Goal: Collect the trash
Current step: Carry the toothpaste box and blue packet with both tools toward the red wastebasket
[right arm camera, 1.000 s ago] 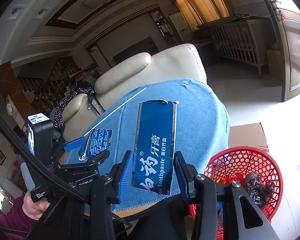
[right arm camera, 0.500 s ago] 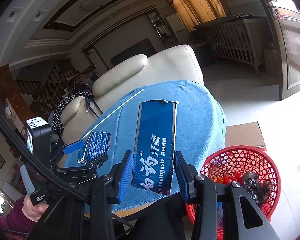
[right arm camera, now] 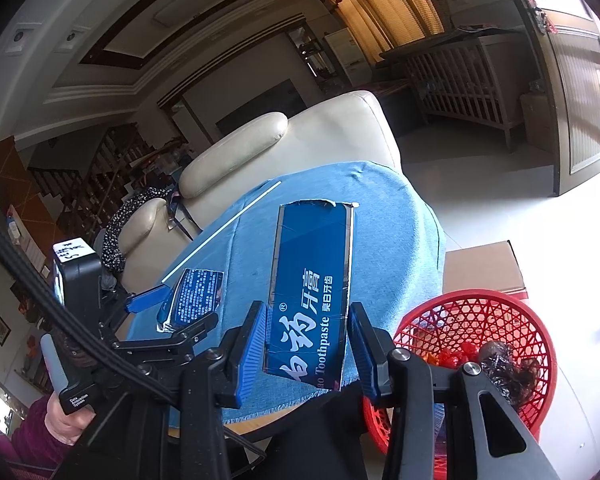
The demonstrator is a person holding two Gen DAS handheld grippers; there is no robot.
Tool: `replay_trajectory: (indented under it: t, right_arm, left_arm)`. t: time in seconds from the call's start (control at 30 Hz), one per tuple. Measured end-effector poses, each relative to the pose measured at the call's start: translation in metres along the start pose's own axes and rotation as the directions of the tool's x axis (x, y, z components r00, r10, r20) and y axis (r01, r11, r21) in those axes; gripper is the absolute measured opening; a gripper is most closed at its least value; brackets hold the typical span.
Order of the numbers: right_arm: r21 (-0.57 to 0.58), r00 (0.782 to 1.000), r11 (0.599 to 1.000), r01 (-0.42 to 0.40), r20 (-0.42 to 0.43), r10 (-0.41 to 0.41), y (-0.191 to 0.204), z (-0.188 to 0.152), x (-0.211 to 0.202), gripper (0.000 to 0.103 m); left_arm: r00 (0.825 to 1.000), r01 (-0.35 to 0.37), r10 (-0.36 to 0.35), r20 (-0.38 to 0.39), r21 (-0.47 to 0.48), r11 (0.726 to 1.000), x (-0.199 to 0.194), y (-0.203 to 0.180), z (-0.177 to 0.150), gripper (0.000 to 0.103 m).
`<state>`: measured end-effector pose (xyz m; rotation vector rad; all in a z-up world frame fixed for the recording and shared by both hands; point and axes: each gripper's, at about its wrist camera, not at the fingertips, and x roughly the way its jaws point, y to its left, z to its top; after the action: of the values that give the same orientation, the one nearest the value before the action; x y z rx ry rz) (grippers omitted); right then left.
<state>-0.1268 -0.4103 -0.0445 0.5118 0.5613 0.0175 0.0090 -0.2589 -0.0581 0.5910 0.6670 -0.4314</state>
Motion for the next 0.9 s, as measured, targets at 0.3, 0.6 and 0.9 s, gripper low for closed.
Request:
replay_trajectory:
  t: [0.3,0.6,0.9]
  right_arm:
    - [0.009,1.0,1.0,0.013,-0.002,-0.013,-0.003,-0.001,-0.002,0.044]
    - [0.027,1.0,0.999,0.024,-0.007,-0.024,-0.013,-0.003,-0.003,0.044]
    - [0.043,0.999,0.999,0.034,0.004,-0.034,-0.022,-0.003,-0.01,0.044]
  left_arm:
    - [1.0,0.008,-0.008,-0.005,0.011,1.0,0.001,0.001,-0.001,0.079]
    - [1.0,0.009,-0.009,-0.004,0.033,0.999,0.001,-0.005,0.003,0.079]
    - [1.0,0.011,-0.012,0.005,0.069,0.998,-0.002,-0.014,0.005,0.079]
